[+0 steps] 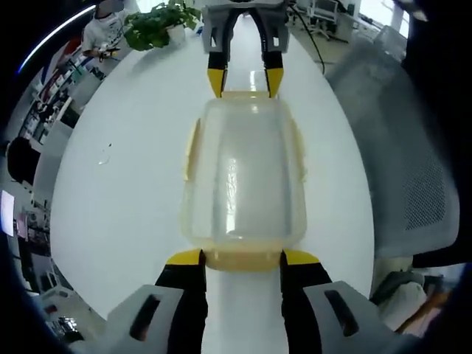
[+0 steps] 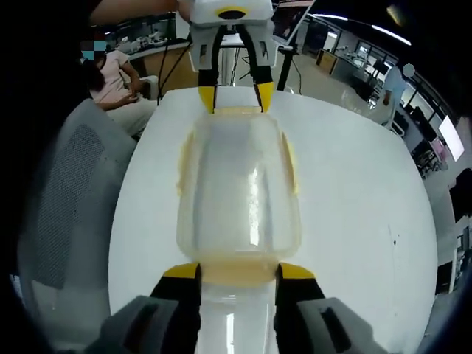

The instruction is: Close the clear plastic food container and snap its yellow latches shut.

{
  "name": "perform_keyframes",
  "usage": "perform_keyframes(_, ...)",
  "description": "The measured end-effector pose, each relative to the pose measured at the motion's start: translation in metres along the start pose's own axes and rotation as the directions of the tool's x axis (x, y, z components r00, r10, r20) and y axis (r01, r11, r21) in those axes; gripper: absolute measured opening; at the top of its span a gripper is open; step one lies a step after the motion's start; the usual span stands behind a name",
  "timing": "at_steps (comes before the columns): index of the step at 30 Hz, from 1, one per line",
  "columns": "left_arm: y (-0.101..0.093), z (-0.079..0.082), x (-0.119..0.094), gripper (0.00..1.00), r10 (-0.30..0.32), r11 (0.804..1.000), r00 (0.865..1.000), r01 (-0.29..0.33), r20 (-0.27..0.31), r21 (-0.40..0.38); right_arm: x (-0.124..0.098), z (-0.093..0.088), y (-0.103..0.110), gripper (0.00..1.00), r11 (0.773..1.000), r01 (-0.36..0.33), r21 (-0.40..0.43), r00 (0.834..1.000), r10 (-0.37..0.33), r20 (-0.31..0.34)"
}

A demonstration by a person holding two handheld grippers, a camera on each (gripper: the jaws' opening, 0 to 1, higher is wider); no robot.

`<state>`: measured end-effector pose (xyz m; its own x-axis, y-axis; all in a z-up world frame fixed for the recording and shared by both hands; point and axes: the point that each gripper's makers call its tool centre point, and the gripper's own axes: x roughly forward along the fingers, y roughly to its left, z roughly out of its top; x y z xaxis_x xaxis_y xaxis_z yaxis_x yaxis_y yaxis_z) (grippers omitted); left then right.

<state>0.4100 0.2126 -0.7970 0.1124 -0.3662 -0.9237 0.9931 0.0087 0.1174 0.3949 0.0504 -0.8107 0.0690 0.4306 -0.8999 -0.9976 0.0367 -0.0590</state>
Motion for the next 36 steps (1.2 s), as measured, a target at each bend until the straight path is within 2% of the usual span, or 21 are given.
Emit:
perform_keyframes(5,0.0,0.011,0.003,0.35,-0.02,1.0,1.0,0.02,0.009,-0.015,-0.006,-0.009,-0.001,0.36,1.0,0.003,-0.002,1.0,-0.003,-0.009)
perform_keyframes(20,0.005,0.044,0.017,0.35,-0.009,1.0,1.0,0.008,0.016,0.018,-0.024,-0.04,-0.005,0.36,1.0,0.018,0.016,0.999,-0.017,-0.029)
perform_keyframes(30,0.001,0.067,0.024,0.35,-0.038,0.999,0.999,0.038,0.025,0.009,-0.036,-0.061,-0.001,0.36,1.0,0.014,0.022,0.998,-0.012,-0.058)
perform_keyframes(36,0.0,0.085,0.029,0.35,-0.048,0.999,0.998,0.047,0.051,0.007,-0.046,-0.077,0.0,0.36,0.999,0.004,0.032,0.997,-0.001,-0.075)
